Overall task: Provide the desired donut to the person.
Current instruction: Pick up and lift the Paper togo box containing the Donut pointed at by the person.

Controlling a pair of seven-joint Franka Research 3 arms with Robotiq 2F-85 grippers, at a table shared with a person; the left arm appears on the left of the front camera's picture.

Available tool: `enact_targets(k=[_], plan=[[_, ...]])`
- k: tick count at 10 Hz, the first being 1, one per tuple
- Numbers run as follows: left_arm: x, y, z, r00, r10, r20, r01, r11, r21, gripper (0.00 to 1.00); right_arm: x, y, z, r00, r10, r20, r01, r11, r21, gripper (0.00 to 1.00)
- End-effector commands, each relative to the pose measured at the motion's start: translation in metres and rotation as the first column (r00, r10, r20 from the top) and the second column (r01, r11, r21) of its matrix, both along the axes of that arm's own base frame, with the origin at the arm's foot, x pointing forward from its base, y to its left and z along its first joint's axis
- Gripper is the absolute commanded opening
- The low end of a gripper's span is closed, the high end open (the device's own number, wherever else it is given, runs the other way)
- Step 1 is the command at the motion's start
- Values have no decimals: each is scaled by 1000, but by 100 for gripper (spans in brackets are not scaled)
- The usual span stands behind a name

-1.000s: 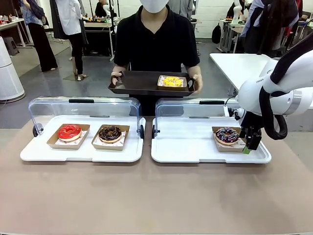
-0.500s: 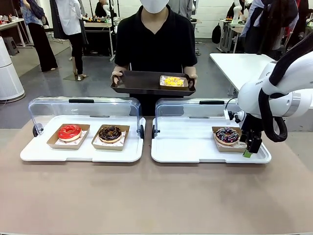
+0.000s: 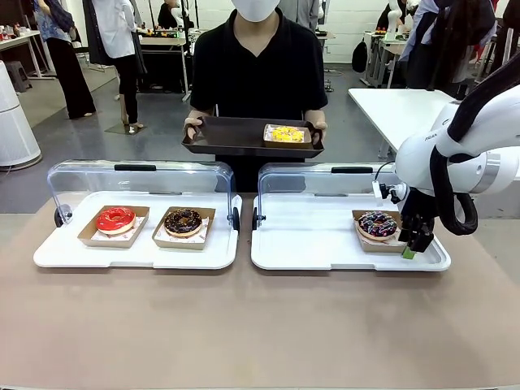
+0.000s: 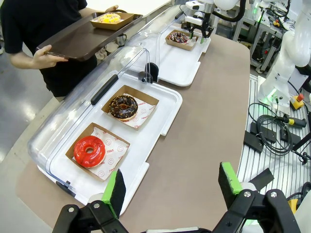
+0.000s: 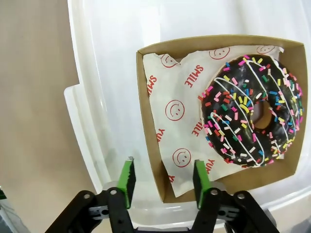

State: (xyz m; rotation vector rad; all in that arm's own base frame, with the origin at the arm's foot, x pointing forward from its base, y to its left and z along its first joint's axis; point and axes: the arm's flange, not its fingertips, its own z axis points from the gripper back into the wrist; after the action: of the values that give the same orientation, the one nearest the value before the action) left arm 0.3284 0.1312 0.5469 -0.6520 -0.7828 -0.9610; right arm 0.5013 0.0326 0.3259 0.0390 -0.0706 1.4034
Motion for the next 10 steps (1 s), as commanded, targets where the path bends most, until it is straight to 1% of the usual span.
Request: enact_targets(k=[1,2,3,4,6,7,8,9,10], plan=[[0,1,-1,1000,-6,18,6,1000,-16,100,6,-3,-2,1000,14,2,-14,1000,16,0],[0,1,-1,1000,-6,18,6,1000,-16,100,6,-3,-2,1000,14,2,-14,1000,16,0],[0,1,-1,1000,-6,18,6,1000,-16,100,6,-2,-2,1000,19,1,-19,1000,20,2],[0,1,-1,1000,-6,18,6,1000,-16,100,6,-3,-2,1000,21,0,-21,1000,22,0],[0,1,-1,1000,-6,18,6,1000,-16,100,5,-4,-2,1000,25,3,-25,1000,17,0],[0,1,-1,1000,-6,18,6,1000,-16,100,0,-2,0,999,36,9,-36,999,2,0],[0,1,-1,1000,-6,18,6,1000,-16,100,-13,5,7,998,58,25,-57,998,-24,0],[0,1,-1,1000,-6,18,6,1000,-16,100,-32,14,23,997,69,26,-68,997,-48,0],[0,1,-1,1000,-6,18,6,1000,-16,100,-55,25,45,1000,31,-1,-31,998,-48,0]])
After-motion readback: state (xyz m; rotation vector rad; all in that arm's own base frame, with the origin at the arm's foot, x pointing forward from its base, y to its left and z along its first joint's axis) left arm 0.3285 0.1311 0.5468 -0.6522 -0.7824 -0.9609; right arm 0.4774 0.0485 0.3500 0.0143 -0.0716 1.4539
